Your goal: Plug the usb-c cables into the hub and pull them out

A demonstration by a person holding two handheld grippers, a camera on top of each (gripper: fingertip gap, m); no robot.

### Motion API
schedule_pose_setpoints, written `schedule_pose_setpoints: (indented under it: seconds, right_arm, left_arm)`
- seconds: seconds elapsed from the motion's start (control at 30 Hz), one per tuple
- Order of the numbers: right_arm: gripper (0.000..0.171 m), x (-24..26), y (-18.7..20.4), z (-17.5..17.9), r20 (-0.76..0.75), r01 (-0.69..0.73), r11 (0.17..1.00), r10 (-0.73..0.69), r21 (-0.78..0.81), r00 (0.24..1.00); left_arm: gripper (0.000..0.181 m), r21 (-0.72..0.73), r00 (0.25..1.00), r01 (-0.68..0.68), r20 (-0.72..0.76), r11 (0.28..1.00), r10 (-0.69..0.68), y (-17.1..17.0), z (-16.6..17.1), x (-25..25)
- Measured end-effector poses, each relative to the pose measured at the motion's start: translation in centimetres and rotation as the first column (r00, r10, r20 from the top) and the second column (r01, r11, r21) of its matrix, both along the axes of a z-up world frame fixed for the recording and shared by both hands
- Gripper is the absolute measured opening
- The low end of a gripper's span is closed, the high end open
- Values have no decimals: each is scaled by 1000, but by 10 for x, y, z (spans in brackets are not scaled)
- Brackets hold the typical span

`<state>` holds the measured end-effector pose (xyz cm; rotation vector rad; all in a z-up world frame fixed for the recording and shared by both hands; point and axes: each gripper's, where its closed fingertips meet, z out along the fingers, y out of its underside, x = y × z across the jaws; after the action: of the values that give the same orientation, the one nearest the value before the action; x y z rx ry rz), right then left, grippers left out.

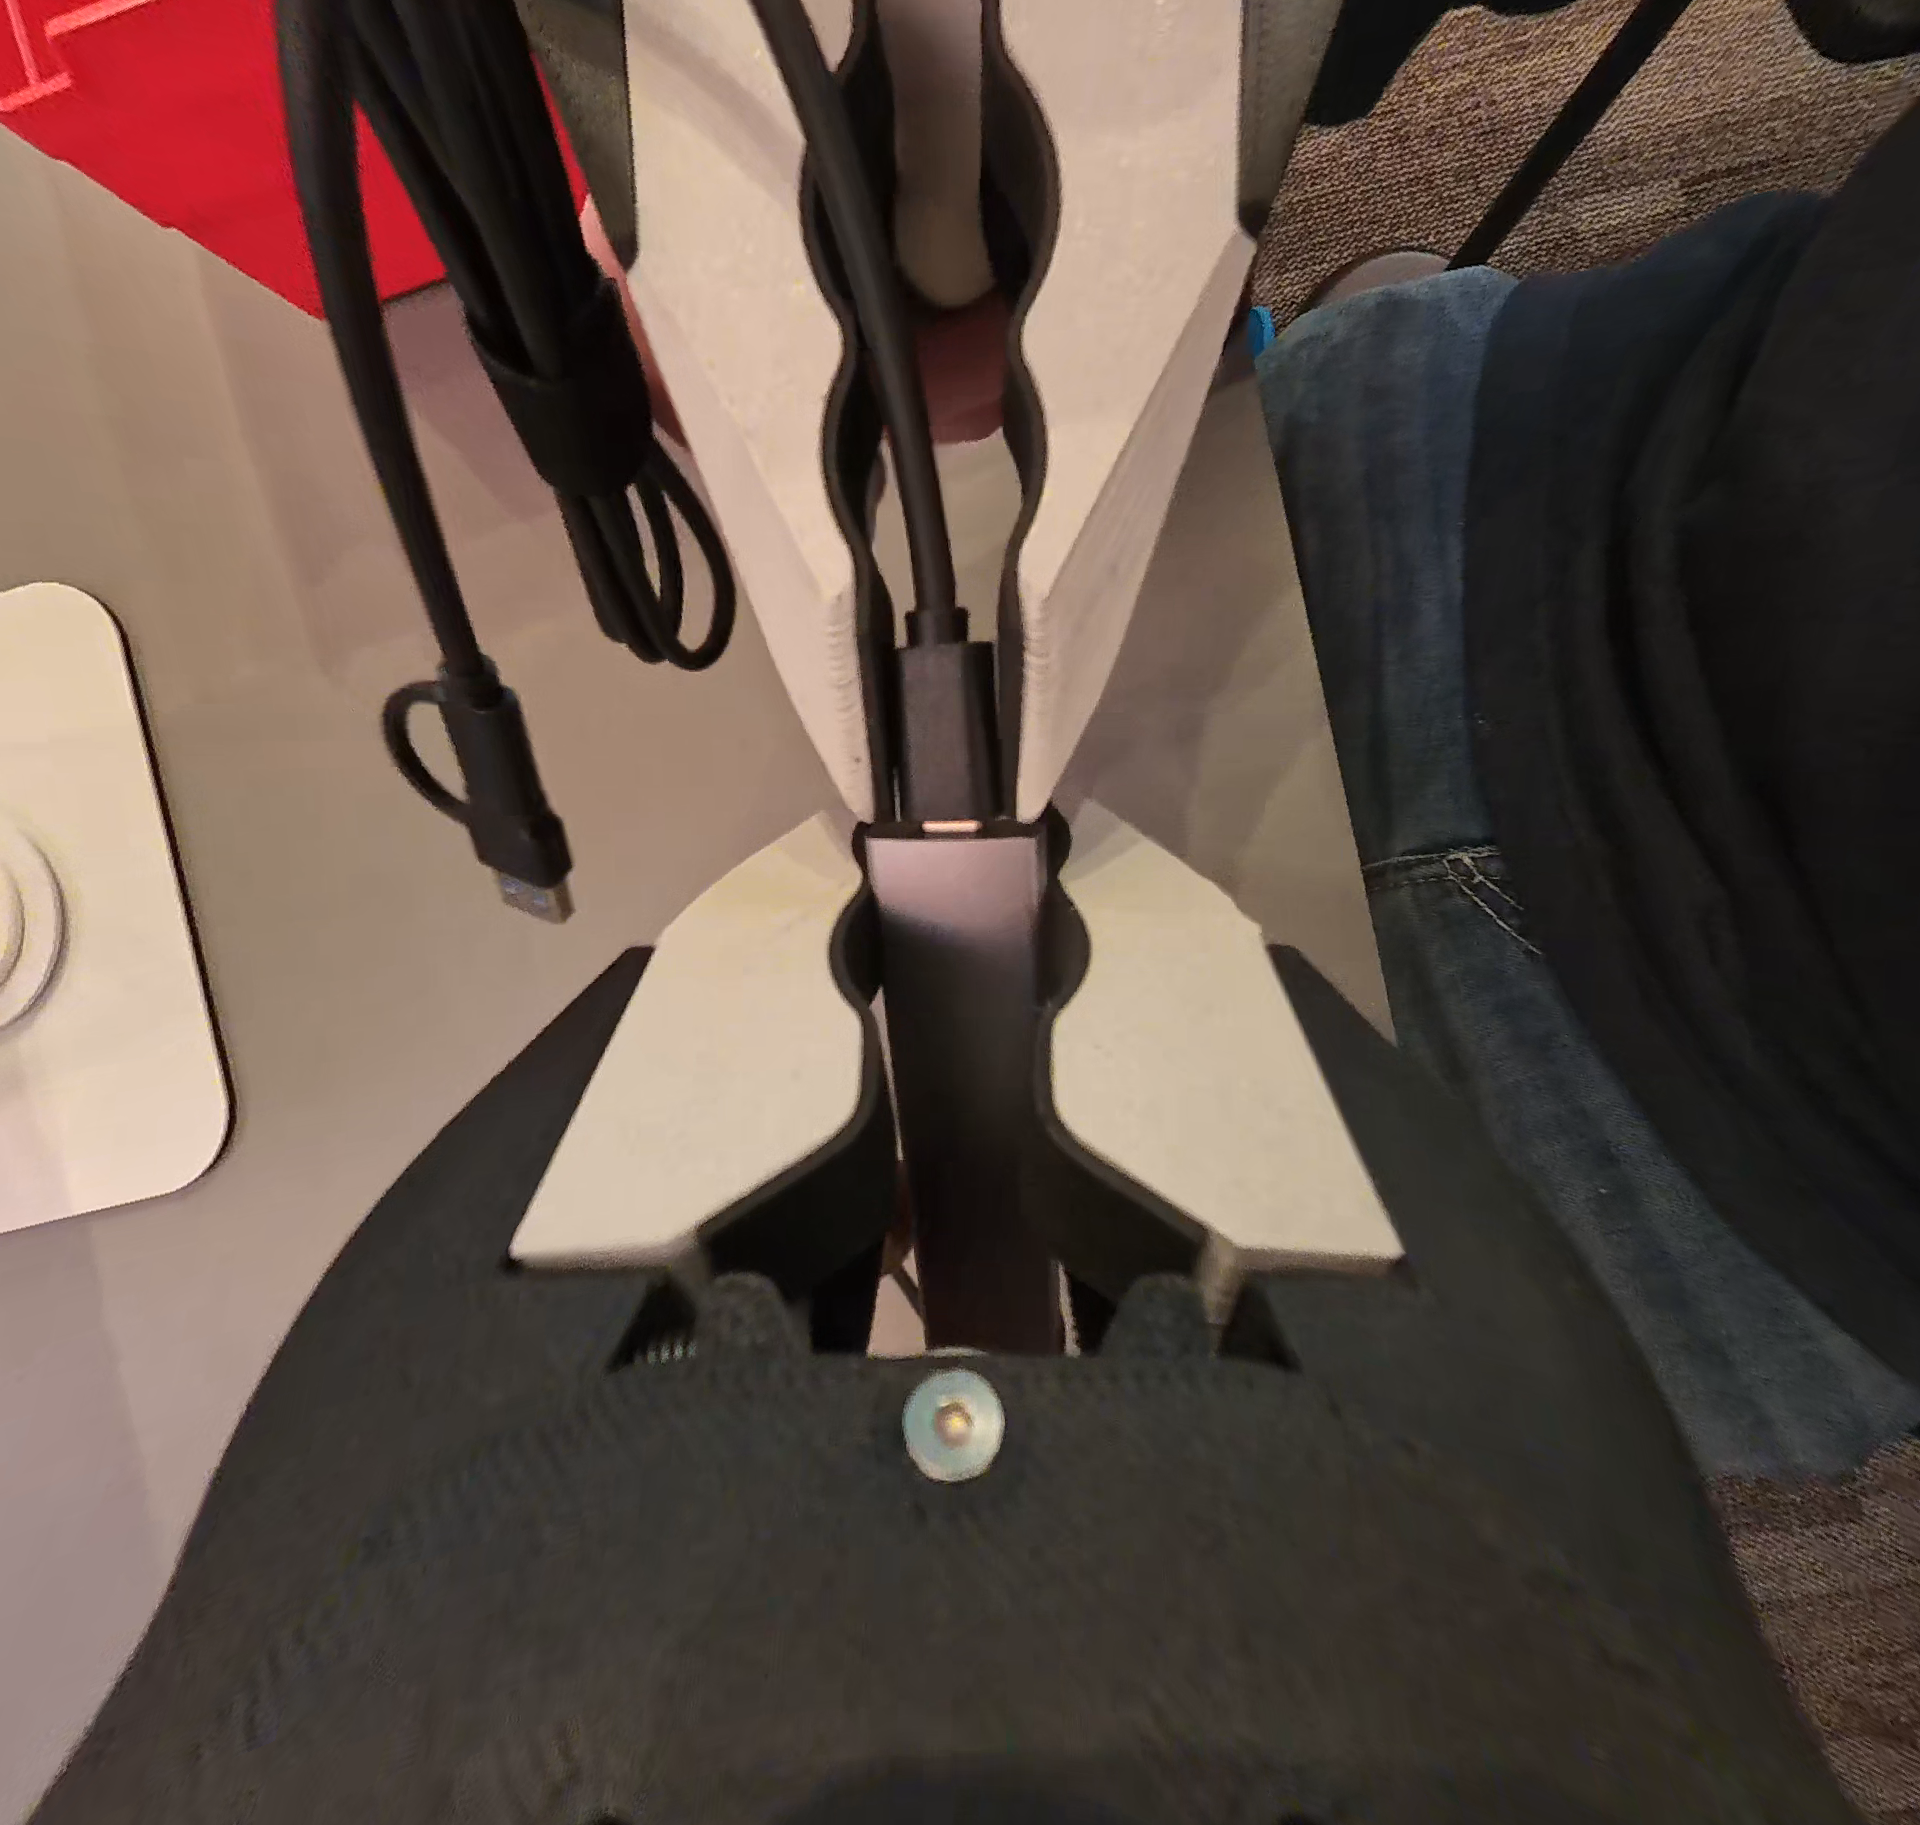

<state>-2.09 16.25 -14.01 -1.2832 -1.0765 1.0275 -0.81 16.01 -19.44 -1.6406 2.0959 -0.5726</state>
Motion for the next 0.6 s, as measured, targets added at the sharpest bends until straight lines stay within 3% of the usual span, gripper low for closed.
schedule_pose_setpoints:
  seconds: [0.6]
  right_arm:
    - [13,4,-1,0,-18,14,998,-15,-57,1000]
  left_arm:
    - [25,41,998,-57,15,998,57,0,-1,4]
